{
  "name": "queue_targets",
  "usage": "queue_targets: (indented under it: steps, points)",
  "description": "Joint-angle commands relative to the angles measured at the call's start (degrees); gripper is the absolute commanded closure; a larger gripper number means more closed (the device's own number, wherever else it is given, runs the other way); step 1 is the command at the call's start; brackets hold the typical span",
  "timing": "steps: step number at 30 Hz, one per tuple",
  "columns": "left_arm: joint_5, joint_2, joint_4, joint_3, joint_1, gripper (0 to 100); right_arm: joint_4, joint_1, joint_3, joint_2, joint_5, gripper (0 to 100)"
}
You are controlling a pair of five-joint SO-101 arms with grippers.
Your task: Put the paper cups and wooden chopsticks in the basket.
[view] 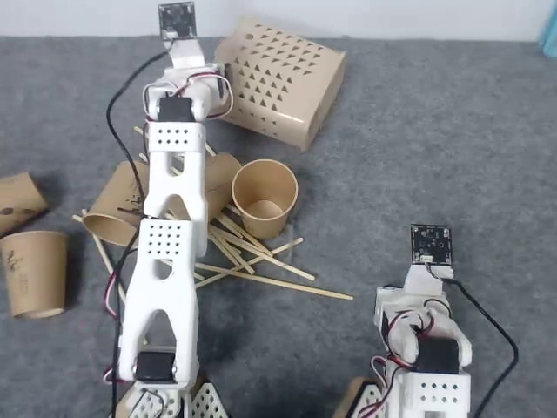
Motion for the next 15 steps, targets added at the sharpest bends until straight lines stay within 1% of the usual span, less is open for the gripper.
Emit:
queue_targets:
  steps: [1,9,12,15]
  points:
    - [-0.70,-0.62,7.12,-3.47,5.19,81,0.22,-0.04,1.23,-0.84,1.41,99.1]
    - [-0.62,-5.71,20.92,-3.47,12.66,81,0.22,-0.04,1.23,-0.84,1.41,99.1]
    - [-0.62,-8.09,24.09,-3.47,15.12,81,0.22,-0.04,1.23,-0.84,1.41,99.1]
    - [-0.62,-9.23,25.23,-3.47,16.79,81,0.22,-0.04,1.23,-0.84,1.41,99.1]
